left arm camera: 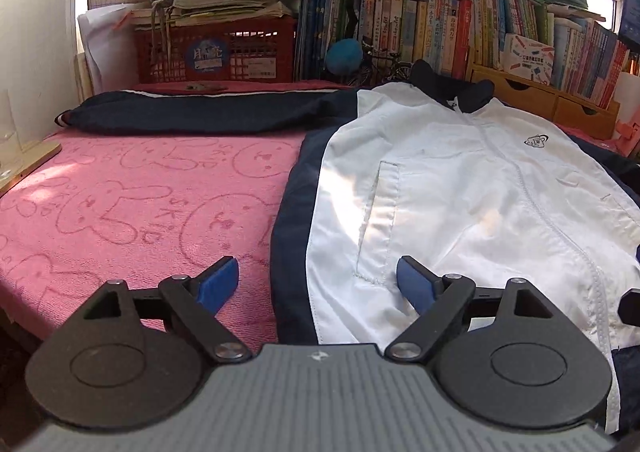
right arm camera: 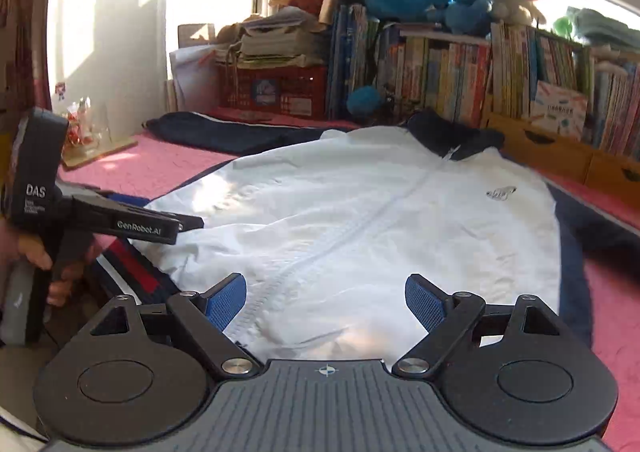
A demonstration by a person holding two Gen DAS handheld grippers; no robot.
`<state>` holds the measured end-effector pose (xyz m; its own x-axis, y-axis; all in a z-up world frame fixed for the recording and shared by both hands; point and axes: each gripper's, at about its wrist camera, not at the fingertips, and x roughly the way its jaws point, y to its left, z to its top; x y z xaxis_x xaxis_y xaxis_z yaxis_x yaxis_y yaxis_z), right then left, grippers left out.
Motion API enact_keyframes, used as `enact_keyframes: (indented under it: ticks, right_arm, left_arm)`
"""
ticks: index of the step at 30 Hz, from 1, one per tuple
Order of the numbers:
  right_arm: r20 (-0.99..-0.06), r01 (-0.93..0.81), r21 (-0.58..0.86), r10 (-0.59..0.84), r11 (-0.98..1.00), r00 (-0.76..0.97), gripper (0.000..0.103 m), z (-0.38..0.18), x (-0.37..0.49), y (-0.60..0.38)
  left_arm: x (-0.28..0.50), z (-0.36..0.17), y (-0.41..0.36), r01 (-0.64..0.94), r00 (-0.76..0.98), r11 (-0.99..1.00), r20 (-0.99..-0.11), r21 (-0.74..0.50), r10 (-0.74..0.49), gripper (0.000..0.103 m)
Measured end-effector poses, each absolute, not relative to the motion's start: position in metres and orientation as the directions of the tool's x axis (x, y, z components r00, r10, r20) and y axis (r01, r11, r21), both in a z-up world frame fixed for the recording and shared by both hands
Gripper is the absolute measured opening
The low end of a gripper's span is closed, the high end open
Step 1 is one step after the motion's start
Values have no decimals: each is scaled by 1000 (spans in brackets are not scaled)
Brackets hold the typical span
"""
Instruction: Fold clothes
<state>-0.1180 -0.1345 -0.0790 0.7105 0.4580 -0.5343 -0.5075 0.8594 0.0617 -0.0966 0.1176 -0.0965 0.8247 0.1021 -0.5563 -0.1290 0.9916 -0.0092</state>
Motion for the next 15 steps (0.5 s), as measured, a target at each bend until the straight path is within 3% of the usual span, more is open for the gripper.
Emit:
enact_keyframes:
  ticks: [1, 3, 9, 15]
  right_arm:
    - [-540, -483, 103, 456, 870, 707, 84, -86, -118, -130]
    - [-541, -416, 53, 376, 908, 752, 82, -100, -121, -132]
    - [-409, -89, -268, -30, 959, 912, 87, -119, -136, -186]
    - [-470, 72, -271, -197, 960, 861, 93, -112, -127, -245]
  left_arm:
    - [-98, -97, 116, -126, 828, 992, -551, 5, 108, 88]
    - [-101, -97, 116, -120, 831, 993, -546, 11, 106, 88]
    - [-108, -99, 122, -75, 832, 997, -550, 7, 67, 97]
    - [-120, -78, 134, -66, 829, 998, -555, 19, 66, 96]
